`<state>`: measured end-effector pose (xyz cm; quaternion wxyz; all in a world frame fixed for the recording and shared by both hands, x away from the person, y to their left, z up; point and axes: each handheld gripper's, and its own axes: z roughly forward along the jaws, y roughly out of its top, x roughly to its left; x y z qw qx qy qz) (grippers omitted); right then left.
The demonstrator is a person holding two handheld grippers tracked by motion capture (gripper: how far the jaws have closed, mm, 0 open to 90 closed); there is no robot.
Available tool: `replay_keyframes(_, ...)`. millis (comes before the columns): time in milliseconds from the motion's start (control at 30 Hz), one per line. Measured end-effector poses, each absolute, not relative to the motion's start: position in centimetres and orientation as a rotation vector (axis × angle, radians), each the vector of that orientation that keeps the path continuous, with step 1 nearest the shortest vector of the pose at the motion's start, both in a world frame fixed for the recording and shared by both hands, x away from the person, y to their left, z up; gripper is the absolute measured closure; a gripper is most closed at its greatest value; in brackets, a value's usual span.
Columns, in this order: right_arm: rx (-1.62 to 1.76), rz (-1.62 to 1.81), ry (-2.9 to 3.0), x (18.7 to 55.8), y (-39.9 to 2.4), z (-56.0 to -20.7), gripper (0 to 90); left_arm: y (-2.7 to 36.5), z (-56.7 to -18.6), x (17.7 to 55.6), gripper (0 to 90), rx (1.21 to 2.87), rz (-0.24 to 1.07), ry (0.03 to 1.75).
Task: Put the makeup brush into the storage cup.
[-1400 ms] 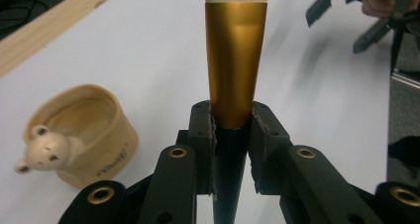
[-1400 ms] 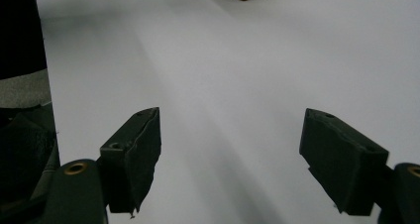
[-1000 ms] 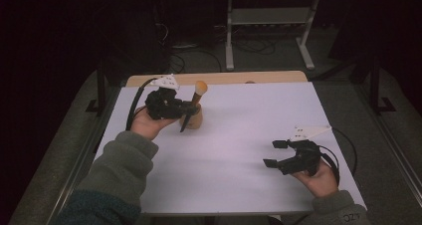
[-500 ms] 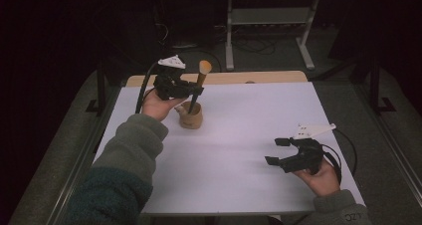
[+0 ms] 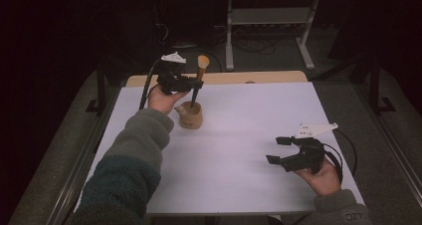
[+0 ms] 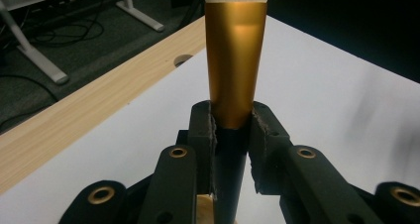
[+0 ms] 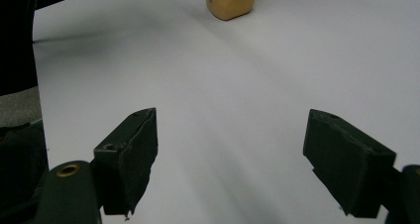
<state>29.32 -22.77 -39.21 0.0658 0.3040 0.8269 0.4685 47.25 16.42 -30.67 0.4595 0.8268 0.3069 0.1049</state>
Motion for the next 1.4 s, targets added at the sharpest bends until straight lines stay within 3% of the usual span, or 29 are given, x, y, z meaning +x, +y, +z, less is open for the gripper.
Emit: replay_keyframes(1400, 0.916, 1.398, 2.511, 29.4, -22.4, -39.6, 20.5, 17.5, -36.1, 47.7, 73.4, 2.052, 0.225, 0.872)
